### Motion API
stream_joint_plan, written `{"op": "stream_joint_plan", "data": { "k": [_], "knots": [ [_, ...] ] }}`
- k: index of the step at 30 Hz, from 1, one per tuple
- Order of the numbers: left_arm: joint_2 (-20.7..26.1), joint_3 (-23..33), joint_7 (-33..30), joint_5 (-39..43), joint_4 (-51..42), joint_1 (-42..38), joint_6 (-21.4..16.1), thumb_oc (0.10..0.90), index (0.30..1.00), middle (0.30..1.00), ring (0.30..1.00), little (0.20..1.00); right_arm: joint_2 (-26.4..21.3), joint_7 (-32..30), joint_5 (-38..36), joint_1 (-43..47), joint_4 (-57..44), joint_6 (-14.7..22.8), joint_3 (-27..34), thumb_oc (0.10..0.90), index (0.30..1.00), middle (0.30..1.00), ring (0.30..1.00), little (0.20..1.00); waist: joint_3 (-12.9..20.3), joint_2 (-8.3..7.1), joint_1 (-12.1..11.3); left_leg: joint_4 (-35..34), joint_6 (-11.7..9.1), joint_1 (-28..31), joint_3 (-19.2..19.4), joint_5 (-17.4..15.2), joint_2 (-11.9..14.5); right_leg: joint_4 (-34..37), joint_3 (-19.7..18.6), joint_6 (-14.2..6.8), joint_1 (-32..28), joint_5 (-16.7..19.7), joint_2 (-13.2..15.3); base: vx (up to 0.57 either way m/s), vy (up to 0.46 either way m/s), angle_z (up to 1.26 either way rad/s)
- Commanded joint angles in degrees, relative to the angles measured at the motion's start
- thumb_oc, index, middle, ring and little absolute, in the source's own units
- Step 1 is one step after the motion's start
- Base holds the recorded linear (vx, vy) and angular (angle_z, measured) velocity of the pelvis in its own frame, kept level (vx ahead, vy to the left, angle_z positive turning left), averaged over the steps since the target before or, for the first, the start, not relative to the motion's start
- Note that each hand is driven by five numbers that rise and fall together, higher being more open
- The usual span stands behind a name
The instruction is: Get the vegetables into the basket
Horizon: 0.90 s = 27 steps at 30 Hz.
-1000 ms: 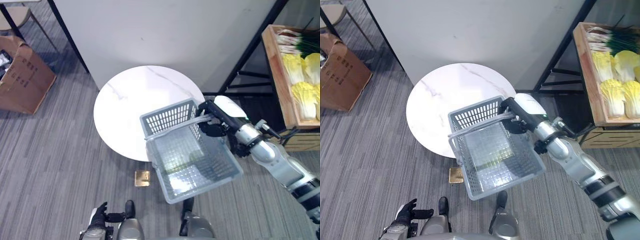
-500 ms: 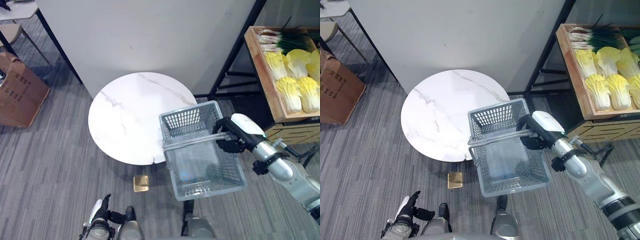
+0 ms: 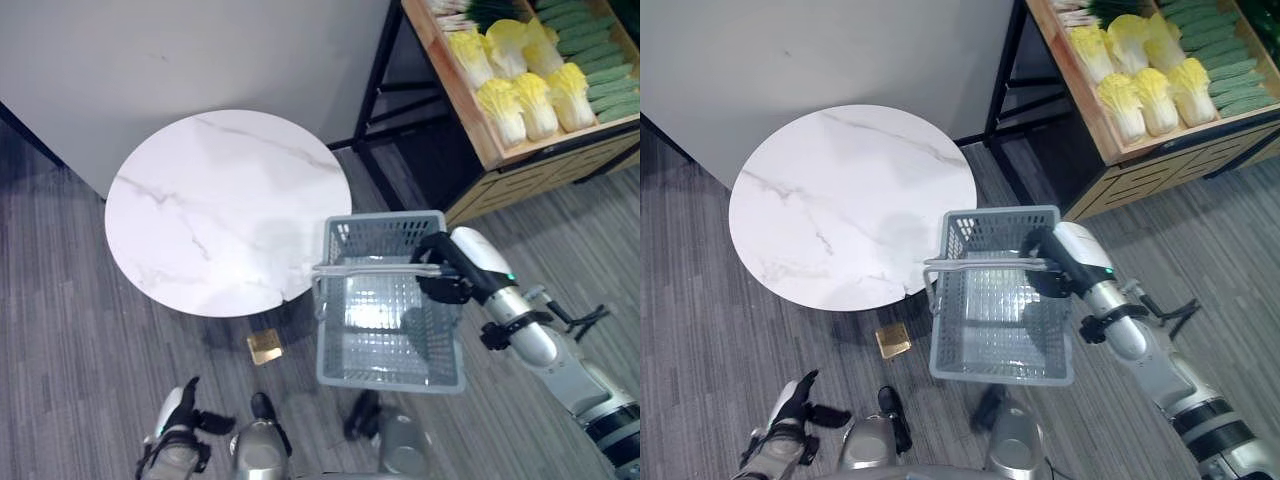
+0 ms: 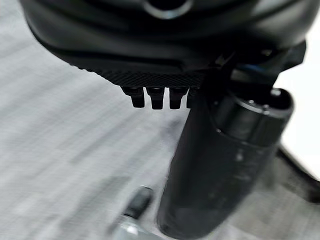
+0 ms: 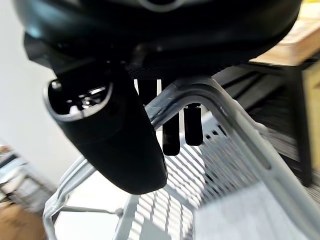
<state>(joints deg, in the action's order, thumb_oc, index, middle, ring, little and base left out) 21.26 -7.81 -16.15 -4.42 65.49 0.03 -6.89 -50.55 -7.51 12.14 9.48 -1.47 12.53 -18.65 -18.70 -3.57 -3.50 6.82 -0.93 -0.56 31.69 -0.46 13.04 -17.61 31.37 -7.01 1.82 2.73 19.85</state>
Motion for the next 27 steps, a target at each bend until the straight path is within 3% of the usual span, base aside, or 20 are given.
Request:
{"op": "stream_joint_plan", "data": {
  "k": [1,4,5,12,21,24,25,27],
  "knots": [
    [-0.75,0.57,0.06,0.50,-0.27,1.38,-1.51,0.900,1.000,1.000,1.000,1.000,0.18,-4.59,-2.61,11.34,-4.83,5.24,5.05,0.400,0.300,0.300,0.300,0.300,4.81,-2.40,-2.41,-1.24,-1.72,-2.04,-0.79,-2.80,-3.31,10.29,-2.37,-7.06,-6.59,3.11,0.77,-0.09,-0.108,-1.04],
    [-1.05,0.94,0.24,0.05,0.71,1.51,-1.30,0.900,1.000,1.000,1.000,1.000,-0.29,-4.25,-2.53,10.89,-5.55,5.30,5.26,0.400,0.300,0.300,0.300,0.300,4.99,-2.34,-2.28,-0.65,-2.36,-1.80,0.03,-2.19,-2.63,12.19,-1.91,-6.77,-7.21,2.67,-0.10,-0.01,-0.115,-0.76],
    [-1.75,1.09,0.31,-0.47,1.80,1.31,-1.06,0.900,1.000,1.000,1.000,1.000,-1.09,-3.79,-2.73,9.84,-6.71,5.55,5.93,0.400,0.300,0.300,0.300,0.300,5.28,-1.98,-1.41,-0.65,-3.34,-2.15,0.23,-0.74,-1.65,14.30,-1.62,-6.00,-7.88,1.29,-1.55,-0.01,-0.138,-0.48],
    [-3.29,0.31,0.70,-0.79,1.74,1.34,-1.36,0.900,1.000,1.000,1.000,1.000,-2.81,-3.59,-3.34,7.05,-7.86,6.02,8.22,0.400,0.300,0.300,0.300,0.300,5.25,-0.48,0.57,-1.72,-5.54,-2.09,0.88,2.61,0.66,16.83,-1.75,-4.77,-8.58,-1.27,-4.24,-0.01,-0.115,-0.11],
    [-5.22,-1.60,1.34,-1.20,0.93,1.00,-1.58,0.900,1.000,1.000,1.000,1.000,-5.33,-4.48,-3.08,1.40,-9.18,6.79,14.06,0.400,0.300,0.300,0.300,0.300,4.39,2.71,4.12,-3.61,-9.07,-0.23,2.20,7.81,4.96,15.78,-4.65,-2.20,-7.31,-4.90,-8.34,-0.01,-0.149,-0.11],
    [-5.46,-1.57,1.00,-1.21,0.64,-0.01,-1.67,0.900,1.000,1.000,1.000,1.000,-5.55,-5.17,-3.22,-1.66,-9.92,7.17,17.16,0.400,0.300,0.300,0.300,0.300,3.41,3.14,5.04,2.18,-11.24,-1.57,0.41,8.80,8.40,15.92,-6.05,0.11,-8.08,-7.15,-10.77,0.02,-0.246,-0.14],
    [-5.47,-1.41,0.91,-0.85,0.30,-0.11,-1.77,0.900,1.000,1.000,1.000,1.000,-5.42,-5.29,-3.36,-1.59,-10.06,7.31,17.20,0.400,0.300,0.300,0.300,0.300,2.99,2.88,4.78,5.33,-11.52,-2.37,-2.15,9.15,8.76,15.78,-7.13,0.64,-8.09,-7.75,-11.23,0.03,-0.151,-0.17],
    [-5.42,-1.41,0.93,-0.83,0.28,-0.15,-1.75,0.900,1.000,1.000,1.000,1.000,-5.39,-5.28,-3.37,-1.61,-10.09,7.29,17.26,0.400,0.300,0.300,0.300,0.300,2.96,3.03,4.85,6.14,-11.71,-2.84,-2.53,8.85,9.24,15.70,-7.03,0.79,-8.08,-7.93,-11.51,-0.02,-0.028,-0.37]
  ]
}}
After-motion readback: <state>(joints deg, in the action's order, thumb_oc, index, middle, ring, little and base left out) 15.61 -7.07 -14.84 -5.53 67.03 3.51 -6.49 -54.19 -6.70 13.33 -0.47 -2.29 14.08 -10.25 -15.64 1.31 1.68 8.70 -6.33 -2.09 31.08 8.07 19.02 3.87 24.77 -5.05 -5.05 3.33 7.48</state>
